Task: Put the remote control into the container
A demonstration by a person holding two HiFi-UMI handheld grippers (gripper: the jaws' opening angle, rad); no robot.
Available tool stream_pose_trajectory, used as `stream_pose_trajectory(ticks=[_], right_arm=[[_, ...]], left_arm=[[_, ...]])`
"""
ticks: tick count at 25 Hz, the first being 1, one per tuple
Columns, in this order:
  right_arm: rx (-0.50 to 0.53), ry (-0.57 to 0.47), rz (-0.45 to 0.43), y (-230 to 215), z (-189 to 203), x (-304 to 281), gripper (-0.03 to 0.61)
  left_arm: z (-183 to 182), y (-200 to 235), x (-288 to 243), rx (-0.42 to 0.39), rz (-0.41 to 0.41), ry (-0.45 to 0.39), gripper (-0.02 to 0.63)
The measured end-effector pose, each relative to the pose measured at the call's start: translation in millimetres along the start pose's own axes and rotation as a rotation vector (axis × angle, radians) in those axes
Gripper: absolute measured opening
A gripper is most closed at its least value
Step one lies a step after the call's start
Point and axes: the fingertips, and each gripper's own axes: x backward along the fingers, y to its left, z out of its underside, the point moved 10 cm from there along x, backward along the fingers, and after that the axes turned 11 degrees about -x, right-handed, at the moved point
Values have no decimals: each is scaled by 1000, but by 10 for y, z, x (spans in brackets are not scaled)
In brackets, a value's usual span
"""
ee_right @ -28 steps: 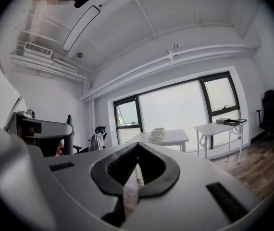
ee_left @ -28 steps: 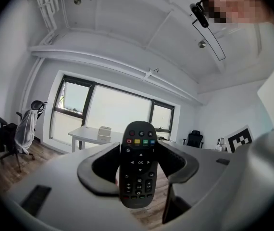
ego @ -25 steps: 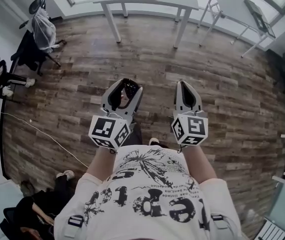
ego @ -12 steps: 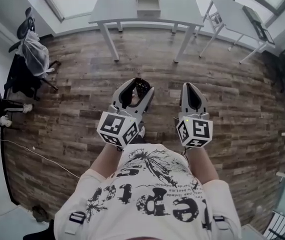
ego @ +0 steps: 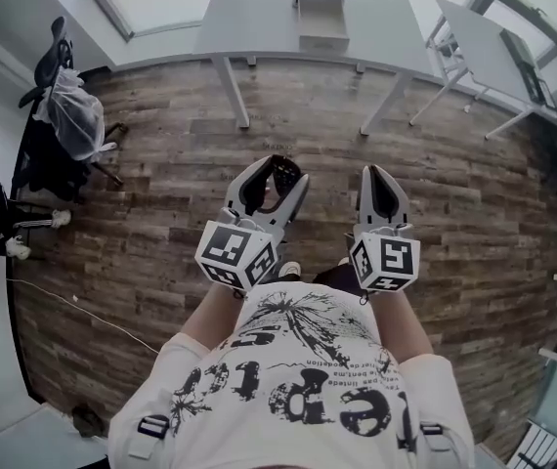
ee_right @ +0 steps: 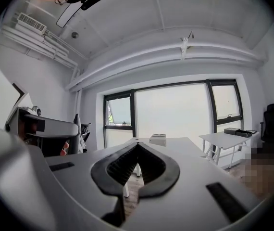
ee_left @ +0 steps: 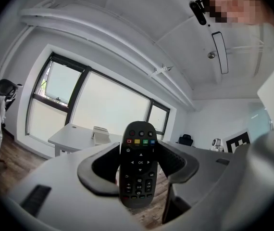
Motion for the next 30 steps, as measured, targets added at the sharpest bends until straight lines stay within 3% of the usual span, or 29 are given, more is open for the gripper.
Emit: stream_pose_trajectory(ticks=[7,19,30], right_arm=[[-3,7,-62,-251,-84,-608,2],[-41,-15,-163,-1457,-696,-1848,2],[-54,6,-210,-2388,-983,-2655,2]], left_arm=[[6,235,-519,25,-32,7,252],[-313,306,-1998,31,-149,-49,252],[-418,247,-3189,5,-211,-7,252]])
